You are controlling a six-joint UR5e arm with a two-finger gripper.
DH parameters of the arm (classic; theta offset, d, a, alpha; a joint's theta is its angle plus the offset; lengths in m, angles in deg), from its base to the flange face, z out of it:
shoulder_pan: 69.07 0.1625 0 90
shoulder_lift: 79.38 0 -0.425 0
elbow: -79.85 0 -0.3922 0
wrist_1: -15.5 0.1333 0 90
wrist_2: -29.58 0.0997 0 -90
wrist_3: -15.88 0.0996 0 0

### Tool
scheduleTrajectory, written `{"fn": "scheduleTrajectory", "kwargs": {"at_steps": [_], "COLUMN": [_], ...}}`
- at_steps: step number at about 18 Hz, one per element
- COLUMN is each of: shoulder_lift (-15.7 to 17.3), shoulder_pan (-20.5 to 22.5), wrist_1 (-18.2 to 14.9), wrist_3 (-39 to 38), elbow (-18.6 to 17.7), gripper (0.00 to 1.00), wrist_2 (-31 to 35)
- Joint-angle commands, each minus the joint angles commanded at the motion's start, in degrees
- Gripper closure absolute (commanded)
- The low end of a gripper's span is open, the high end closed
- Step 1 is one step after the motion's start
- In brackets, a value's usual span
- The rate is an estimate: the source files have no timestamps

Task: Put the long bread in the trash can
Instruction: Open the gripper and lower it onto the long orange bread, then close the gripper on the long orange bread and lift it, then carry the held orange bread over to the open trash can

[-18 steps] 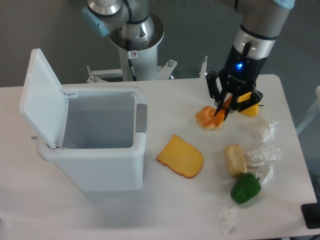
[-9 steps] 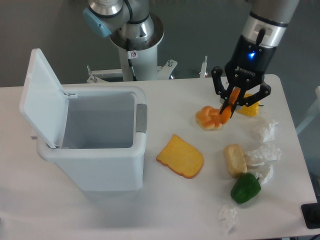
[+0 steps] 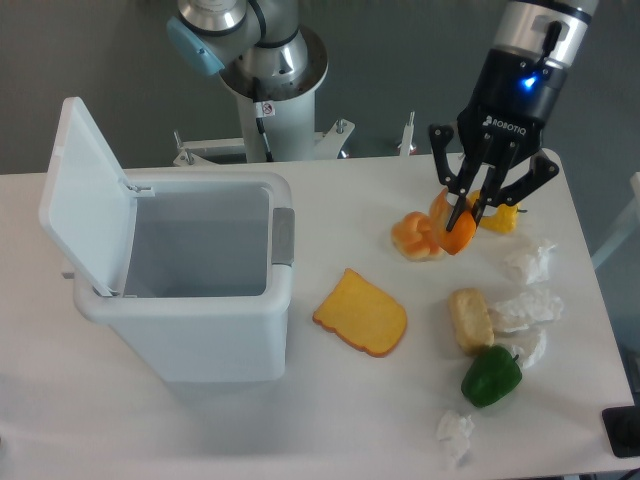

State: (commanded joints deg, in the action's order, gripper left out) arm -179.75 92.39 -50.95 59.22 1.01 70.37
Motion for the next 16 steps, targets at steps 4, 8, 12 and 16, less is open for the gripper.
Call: {"fn": "scheduleTrajectory", "kwargs": {"at_steps": [4,8,12,16], "shoulder_lift": [0.8,3.9,6.4,7.9], "shoulder_pan": [-0.3,-1.0,-1.1,-3.8], "wrist_1": [1.2,1.3,1.4,1.4], "wrist_3": [-3.3,-4.1,-4.3,-4.3], "elbow": [0.0,-0.4,-0.6,-1.5], "gripper": [0.75,0.75,0.75,0.75], "wrist_2": [-3.7,-6.1,-11.4,-11.5]}}
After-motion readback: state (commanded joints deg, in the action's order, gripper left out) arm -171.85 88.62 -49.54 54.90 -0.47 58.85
